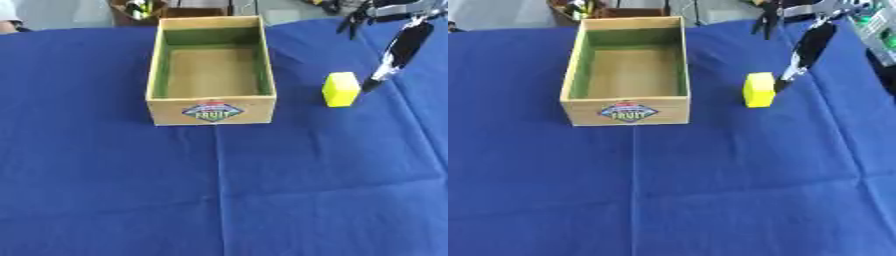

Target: Pick up objects on the table and place them in the box.

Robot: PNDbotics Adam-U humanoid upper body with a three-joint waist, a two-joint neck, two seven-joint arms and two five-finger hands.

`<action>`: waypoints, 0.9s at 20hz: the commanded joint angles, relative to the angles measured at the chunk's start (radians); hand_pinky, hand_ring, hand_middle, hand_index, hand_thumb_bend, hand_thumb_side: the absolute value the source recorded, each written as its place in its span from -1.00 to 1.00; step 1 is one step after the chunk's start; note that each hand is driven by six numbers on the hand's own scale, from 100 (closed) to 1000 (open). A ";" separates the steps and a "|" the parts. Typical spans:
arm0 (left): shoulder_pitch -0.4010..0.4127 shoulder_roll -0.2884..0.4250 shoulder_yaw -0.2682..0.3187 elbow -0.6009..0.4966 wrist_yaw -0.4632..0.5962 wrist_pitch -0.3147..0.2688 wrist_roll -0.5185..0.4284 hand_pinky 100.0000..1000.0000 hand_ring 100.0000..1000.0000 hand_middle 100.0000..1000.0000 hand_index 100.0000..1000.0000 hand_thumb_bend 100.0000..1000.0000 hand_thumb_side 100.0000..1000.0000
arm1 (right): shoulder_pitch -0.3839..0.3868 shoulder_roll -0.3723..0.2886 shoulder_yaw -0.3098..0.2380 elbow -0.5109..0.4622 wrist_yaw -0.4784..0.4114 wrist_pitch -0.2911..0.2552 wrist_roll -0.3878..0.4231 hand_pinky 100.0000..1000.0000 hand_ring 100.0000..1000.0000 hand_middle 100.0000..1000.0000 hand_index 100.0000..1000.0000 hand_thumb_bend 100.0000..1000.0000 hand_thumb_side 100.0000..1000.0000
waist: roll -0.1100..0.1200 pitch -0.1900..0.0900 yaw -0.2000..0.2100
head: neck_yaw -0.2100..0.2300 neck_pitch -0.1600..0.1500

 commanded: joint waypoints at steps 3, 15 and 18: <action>-0.013 0.006 0.000 -0.018 -0.002 -0.001 -0.005 -0.30 0.18 0.05 0.31 -0.88 1.00 | -0.008 -0.001 -0.003 0.017 0.044 -0.029 0.028 0.63 0.70 0.36 0.80 0.49 -0.31 | -0.002 -0.016 0.002 | -0.004 0.006; -0.014 0.002 0.000 -0.018 -0.001 0.000 -0.006 -0.30 0.18 0.05 0.31 -0.88 1.00 | 0.030 0.023 0.004 0.009 0.088 0.001 -0.002 0.63 0.69 0.34 0.77 0.46 -0.31 | 0.004 -0.012 -0.002 | -0.006 -0.003; -0.014 0.001 0.000 -0.018 -0.001 0.000 -0.006 -0.30 0.19 0.05 0.31 -0.88 1.00 | 0.035 0.028 0.005 0.007 0.098 0.006 -0.011 0.63 0.69 0.34 0.77 0.44 -0.30 | 0.004 -0.012 -0.004 | -0.009 -0.008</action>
